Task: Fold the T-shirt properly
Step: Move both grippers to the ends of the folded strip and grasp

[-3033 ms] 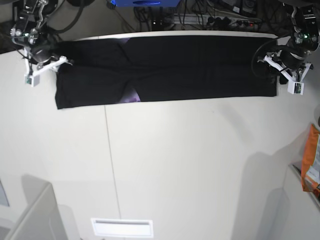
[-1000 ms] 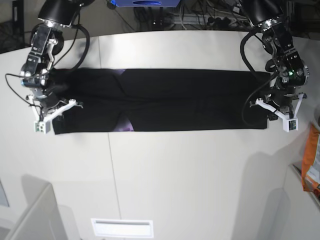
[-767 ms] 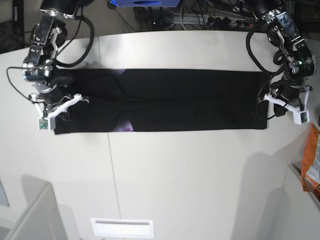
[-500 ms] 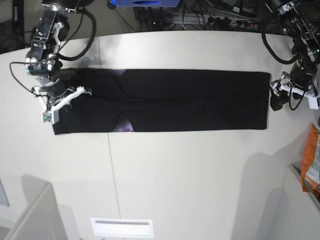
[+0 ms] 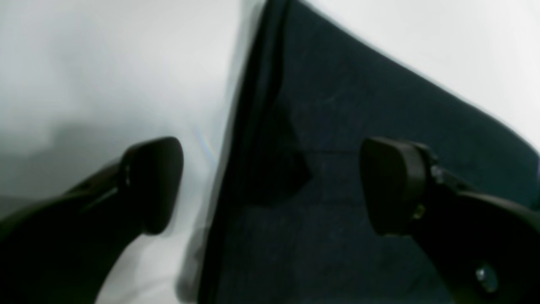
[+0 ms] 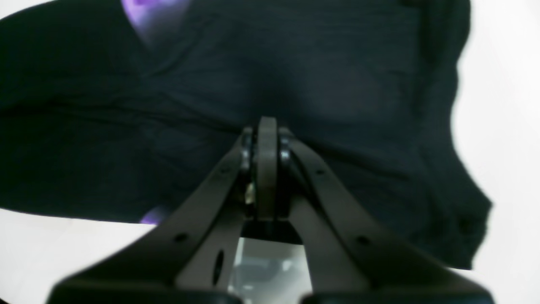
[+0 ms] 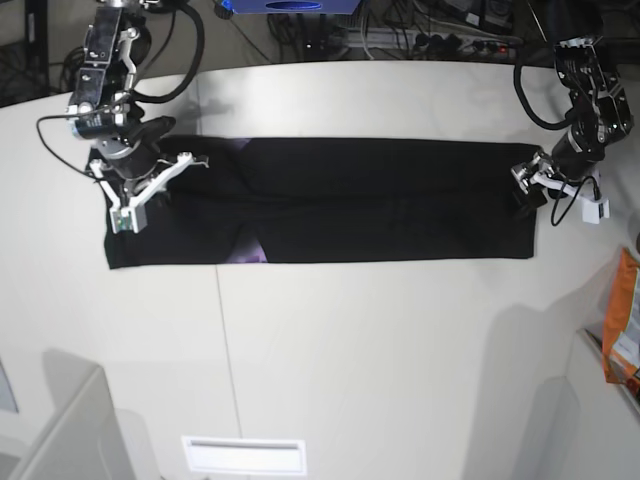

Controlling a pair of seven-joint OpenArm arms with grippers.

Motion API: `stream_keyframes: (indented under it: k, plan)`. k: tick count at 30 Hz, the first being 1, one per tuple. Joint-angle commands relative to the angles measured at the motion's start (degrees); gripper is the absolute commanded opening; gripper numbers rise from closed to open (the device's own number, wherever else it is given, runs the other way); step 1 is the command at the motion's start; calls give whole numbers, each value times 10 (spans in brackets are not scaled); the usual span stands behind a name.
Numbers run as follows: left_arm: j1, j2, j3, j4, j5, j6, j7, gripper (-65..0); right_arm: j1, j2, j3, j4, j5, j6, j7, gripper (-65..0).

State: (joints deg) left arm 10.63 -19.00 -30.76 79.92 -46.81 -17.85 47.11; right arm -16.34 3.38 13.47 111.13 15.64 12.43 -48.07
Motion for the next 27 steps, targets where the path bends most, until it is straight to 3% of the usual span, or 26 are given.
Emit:
stream_keyframes:
  k: [1, 4, 6, 13, 17, 20, 23, 27]
  plan:
    - [-5, -9, 0, -4, 5, 6, 10, 0, 1, 3, 2, 13, 4, -2, 13, -650]
    - [-9, -8, 1, -9, 5, 4, 10, 0, 1, -10, 5, 13, 3, -2, 13, -650]
    - [-8, -7, 6, -7, 5, 4, 11, -56, 1, -10, 6, 13, 3, -2, 13, -650]
    - [-8, -7, 21, -12, 5, 4, 10, -397, 1, -11, 5, 13, 3, -2, 13, -650]
    - [-8, -9, 20, -12, 6, 6, 8, -650, 0, -11, 6, 13, 3, -2, 14, -650]
    - [-10, -9, 20, -9, 18, 6, 8, -650, 0, -11, 6, 13, 3, -2, 14, -650]
    - [-16, -9, 18, -3, 83, 6, 5, -650, 0, -11, 6, 13, 3, -2, 14, -650]
    - [-9, -7, 3, 28, 156, 5, -52, -650, 0, -11, 6, 13, 4, -2, 14, -650]
